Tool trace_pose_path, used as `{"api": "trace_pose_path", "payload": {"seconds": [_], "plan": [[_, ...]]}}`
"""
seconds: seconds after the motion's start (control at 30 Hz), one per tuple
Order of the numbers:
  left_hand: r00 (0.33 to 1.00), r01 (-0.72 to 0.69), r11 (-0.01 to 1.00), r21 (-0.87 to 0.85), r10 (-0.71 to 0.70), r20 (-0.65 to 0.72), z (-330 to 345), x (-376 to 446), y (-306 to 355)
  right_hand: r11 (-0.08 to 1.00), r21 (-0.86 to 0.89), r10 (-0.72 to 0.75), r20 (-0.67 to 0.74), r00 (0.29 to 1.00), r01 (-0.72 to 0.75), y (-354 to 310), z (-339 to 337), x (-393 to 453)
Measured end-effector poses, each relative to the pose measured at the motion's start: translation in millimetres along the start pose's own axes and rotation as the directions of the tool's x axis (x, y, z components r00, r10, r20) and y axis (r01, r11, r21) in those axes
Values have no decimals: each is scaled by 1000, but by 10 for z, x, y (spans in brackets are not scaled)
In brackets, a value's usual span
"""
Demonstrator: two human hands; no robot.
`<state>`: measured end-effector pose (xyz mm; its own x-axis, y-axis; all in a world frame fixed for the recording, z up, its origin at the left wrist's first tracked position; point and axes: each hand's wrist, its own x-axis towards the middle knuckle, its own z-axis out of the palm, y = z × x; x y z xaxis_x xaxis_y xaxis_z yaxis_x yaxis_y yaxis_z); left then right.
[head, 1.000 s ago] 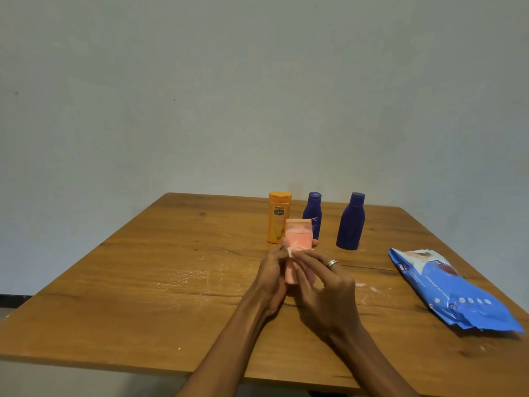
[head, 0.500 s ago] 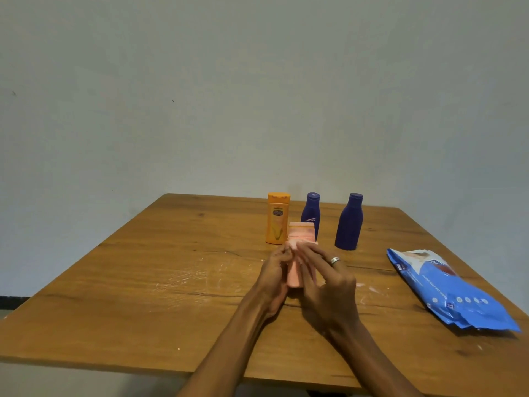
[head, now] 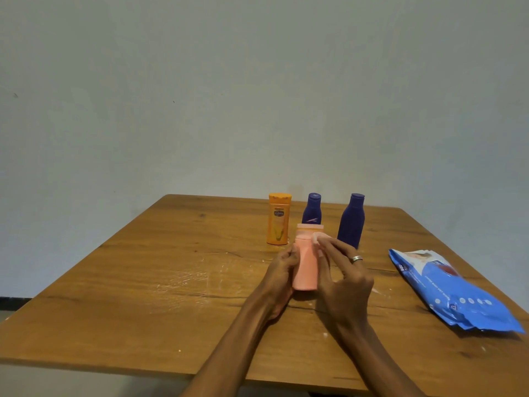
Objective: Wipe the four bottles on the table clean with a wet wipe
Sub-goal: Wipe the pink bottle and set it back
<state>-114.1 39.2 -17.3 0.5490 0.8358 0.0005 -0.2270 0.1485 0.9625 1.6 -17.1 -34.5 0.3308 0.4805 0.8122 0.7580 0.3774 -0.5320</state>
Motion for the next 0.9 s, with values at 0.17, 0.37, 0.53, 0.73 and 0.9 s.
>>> {"api": "trace_pose_path", "payload": {"seconds": [0.17, 0.37, 0.53, 0.73, 0.9], "plan": [[999, -40, 999, 26, 41, -27, -11, 33, -48, 979, -31, -194, 172, 966, 202, -29, 46, -55], [1000, -22, 999, 42, 21, 16, 5, 44, -18, 998, 34, 63, -59, 996, -62, -46, 8, 25], [998, -21, 998, 60, 17, 58, 22, 38, -34, 978, 118, 190, -134, 973, -174, 116, -71, 145], [999, -21, 1000, 7, 21, 35, -2, 60, -51, 984, 134, 121, -9, 993, -119, 34, -165, 256], [996, -68, 997, -40, 65, -61, -61, 60, -36, 997, 21, 73, 226, 971, -79, 72, -232, 26]]}}
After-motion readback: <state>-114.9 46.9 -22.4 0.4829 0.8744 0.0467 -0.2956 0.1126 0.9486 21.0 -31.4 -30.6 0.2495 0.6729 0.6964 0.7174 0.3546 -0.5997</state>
